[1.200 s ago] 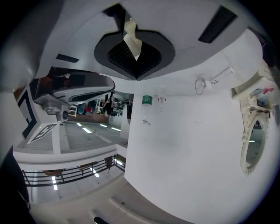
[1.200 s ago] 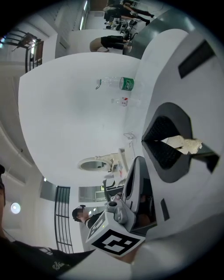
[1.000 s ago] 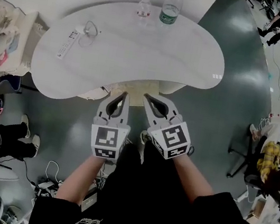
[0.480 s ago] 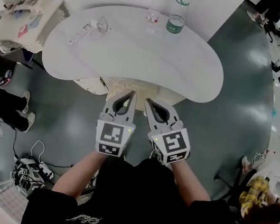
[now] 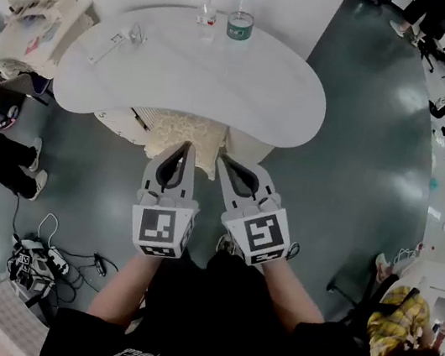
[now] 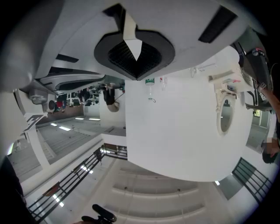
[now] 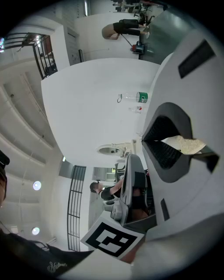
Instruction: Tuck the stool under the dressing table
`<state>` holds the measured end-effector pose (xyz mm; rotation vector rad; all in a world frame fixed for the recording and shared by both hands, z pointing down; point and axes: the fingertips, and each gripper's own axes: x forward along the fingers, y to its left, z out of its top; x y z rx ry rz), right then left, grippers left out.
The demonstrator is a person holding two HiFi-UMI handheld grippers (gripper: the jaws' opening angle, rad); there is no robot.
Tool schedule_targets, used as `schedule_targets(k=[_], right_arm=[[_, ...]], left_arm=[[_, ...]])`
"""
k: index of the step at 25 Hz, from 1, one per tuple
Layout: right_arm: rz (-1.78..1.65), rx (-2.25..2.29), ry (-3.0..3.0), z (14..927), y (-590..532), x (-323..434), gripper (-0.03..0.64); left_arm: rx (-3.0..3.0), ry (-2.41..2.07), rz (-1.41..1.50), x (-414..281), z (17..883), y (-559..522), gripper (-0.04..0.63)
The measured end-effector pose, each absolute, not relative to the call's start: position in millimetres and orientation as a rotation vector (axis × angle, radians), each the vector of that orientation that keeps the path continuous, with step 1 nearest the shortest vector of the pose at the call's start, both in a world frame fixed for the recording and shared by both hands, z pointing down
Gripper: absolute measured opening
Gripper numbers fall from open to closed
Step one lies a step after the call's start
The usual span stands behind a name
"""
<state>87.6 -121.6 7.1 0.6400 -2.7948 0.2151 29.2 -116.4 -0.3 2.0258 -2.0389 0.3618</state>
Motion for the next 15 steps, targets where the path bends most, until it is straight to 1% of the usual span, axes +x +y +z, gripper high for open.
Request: schedule_targets(k=[6, 11, 15], right_arm=[[0.278, 0.696, -2.827, 5, -121, 121, 0.006], [0.333, 0.686, -2.860, 5, -118, 120, 0.006], [0.291, 0.669, -2.866, 5, -115, 116, 0.006]], left_arm=[[2.046, -2.054, 0.426, 65, -2, -103, 0.005], [1.996, -2.082, 0.434, 65, 6, -94, 0.005], [1.983, -2.106, 0.429, 65, 5, -90, 0.005]])
